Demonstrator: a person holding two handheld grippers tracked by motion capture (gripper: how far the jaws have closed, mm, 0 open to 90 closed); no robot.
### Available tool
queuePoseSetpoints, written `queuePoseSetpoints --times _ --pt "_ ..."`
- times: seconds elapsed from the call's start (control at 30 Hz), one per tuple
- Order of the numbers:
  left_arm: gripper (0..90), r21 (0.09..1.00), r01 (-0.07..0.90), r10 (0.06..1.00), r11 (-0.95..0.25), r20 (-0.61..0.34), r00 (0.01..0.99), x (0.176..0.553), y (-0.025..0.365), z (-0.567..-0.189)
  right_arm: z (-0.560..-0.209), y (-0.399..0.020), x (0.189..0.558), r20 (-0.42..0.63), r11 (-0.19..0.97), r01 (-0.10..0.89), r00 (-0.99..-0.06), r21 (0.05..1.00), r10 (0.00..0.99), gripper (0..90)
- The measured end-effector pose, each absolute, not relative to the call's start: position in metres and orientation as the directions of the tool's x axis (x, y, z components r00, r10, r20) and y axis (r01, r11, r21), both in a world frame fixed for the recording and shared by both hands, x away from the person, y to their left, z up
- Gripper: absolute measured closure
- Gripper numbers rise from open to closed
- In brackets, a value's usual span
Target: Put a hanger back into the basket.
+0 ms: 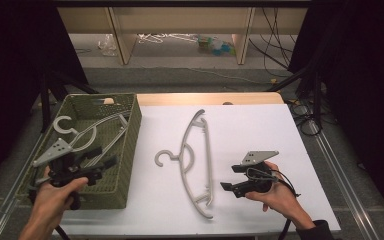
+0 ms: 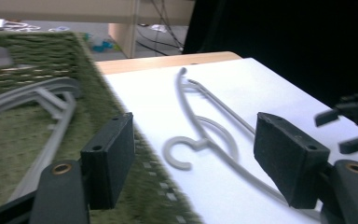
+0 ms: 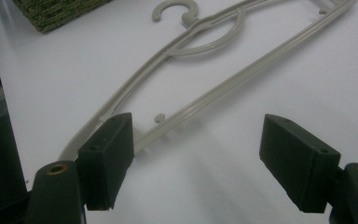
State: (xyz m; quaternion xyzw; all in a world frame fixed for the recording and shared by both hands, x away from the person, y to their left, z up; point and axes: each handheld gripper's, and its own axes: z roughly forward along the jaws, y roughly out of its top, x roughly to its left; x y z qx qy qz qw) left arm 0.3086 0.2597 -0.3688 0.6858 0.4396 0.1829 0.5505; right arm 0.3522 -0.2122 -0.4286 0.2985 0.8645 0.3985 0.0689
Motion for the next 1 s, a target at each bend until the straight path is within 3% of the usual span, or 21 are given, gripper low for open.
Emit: queuePoseSetpoints --times 0.4,1.0 --pt "17.0 0.935 0.346 0.686 -0.074 -0.204 0.699 0.285 0.202 -0.389 -0.43 -0.213 0.354 0.104 0.484 0.454 -0.8 0.748 0.59 25.4" --pt "16.4 0.939 0.299 0.666 -0.169 -0.115 0.737 0.262 0.175 -0.425 -0.437 -0.193 0.35 0.107 0.502 0.451 -0.813 0.738 0.573 25.5"
